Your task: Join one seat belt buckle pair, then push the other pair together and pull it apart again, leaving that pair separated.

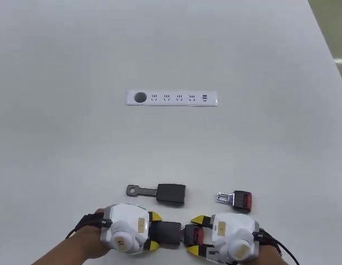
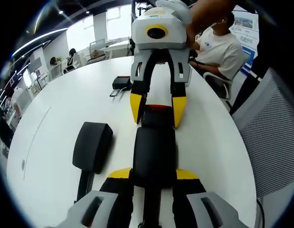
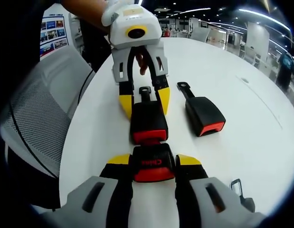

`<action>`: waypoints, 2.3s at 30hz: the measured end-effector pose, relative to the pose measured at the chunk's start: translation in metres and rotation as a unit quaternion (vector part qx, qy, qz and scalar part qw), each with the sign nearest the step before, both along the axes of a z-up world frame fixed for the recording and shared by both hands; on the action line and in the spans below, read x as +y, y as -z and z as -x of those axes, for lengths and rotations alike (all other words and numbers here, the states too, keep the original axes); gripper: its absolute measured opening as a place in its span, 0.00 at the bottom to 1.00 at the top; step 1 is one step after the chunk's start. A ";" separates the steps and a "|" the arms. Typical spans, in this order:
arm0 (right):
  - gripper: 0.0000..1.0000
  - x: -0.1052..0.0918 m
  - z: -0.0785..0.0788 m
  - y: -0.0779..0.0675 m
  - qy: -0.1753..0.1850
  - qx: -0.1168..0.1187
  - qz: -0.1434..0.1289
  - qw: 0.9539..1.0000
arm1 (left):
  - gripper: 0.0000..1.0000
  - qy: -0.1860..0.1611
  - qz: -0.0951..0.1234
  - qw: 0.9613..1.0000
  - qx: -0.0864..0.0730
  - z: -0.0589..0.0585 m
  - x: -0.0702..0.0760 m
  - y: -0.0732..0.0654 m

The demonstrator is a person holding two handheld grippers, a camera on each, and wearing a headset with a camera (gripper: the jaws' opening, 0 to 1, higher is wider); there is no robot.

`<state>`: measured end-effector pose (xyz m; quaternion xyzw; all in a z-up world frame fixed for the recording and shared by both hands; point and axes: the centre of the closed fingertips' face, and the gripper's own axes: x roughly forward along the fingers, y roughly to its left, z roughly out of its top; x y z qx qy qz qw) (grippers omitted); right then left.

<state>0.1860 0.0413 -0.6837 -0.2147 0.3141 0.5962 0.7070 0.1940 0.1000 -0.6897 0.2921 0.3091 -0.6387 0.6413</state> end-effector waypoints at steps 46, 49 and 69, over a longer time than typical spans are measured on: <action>0.33 0.003 0.000 0.001 0.006 -0.001 -0.017 1.000 | 0.32 0.015 -0.017 1.000 0.003 0.002 0.000 -0.002; 0.33 0.003 0.000 0.002 0.004 -0.005 -0.009 1.000 | 0.33 0.014 -0.024 1.000 0.004 0.003 -0.001 -0.001; 0.65 0.002 -0.006 -0.011 0.053 -0.009 -0.006 0.999 | 0.63 -0.023 -0.018 0.999 0.037 0.016 -0.002 -0.014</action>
